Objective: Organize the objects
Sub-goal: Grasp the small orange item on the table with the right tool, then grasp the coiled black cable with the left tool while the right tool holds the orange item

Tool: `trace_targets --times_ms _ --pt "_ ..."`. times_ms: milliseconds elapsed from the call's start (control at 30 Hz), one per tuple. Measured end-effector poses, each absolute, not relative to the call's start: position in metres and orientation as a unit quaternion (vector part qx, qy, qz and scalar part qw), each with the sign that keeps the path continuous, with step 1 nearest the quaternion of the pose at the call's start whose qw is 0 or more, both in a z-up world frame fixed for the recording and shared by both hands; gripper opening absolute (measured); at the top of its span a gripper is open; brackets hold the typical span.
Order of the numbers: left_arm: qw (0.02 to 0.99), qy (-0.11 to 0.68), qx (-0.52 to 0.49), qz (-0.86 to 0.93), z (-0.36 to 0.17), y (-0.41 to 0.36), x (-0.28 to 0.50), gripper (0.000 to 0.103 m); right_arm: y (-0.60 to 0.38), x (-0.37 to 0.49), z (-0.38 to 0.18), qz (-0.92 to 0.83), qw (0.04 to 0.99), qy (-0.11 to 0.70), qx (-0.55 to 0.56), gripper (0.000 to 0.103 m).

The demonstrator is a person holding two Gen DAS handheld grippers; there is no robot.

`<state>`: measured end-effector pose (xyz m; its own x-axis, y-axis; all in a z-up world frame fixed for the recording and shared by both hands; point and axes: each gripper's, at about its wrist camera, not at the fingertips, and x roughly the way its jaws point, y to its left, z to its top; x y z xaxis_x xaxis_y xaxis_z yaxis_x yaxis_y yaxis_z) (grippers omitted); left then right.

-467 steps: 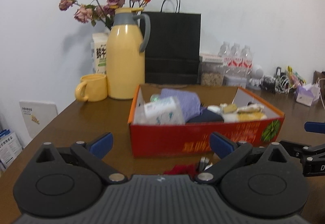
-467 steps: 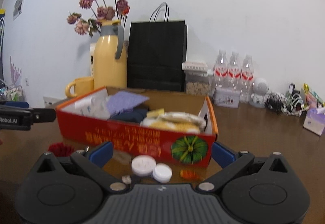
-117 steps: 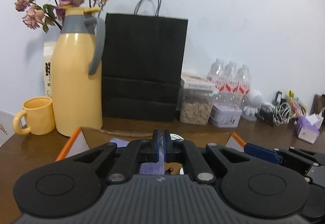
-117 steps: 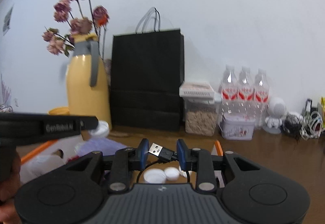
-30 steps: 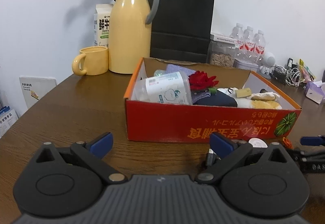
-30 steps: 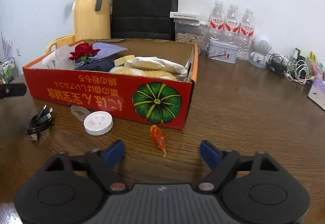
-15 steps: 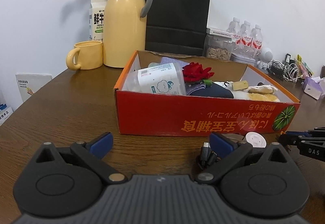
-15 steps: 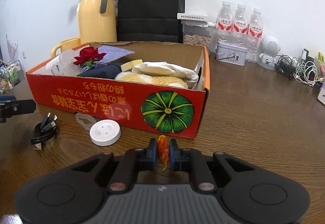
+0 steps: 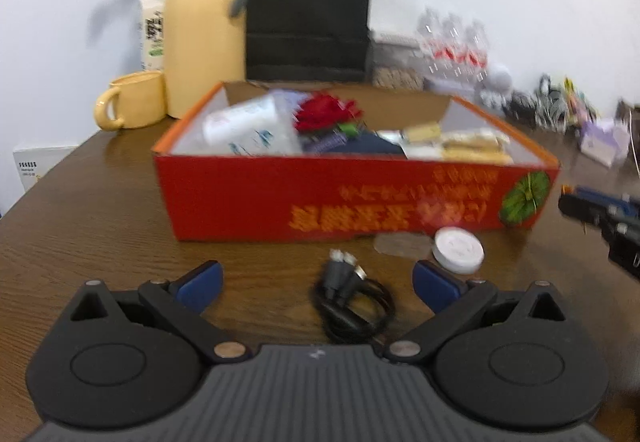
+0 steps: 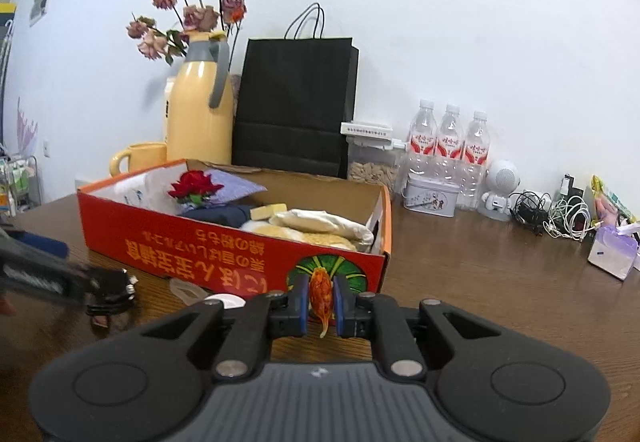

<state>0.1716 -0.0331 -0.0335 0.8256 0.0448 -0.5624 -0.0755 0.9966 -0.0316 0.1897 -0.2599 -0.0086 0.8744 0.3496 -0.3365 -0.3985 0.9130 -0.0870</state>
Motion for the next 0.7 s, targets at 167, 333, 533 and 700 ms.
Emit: trace_targets --times_ms 167,333,533,700 --pt "0.949 0.314 -0.015 0.027 -0.040 -0.041 0.176 0.103 -0.261 0.188 -0.008 0.197 0.965 0.156 -0.072 0.012" --pt "0.942 0.333 -0.014 0.034 -0.044 -0.042 0.180 0.103 -0.261 0.186 -0.009 0.197 0.966 0.153 -0.072 0.012" --pt "0.939 0.340 -0.013 0.042 -0.046 -0.043 0.183 0.103 -0.260 0.185 -0.009 0.199 0.965 0.152 -0.073 0.012" --pt "0.938 0.341 -0.017 0.056 -0.046 -0.043 0.187 0.103 -0.260 0.185 -0.009 0.198 0.965 0.153 -0.073 0.012"
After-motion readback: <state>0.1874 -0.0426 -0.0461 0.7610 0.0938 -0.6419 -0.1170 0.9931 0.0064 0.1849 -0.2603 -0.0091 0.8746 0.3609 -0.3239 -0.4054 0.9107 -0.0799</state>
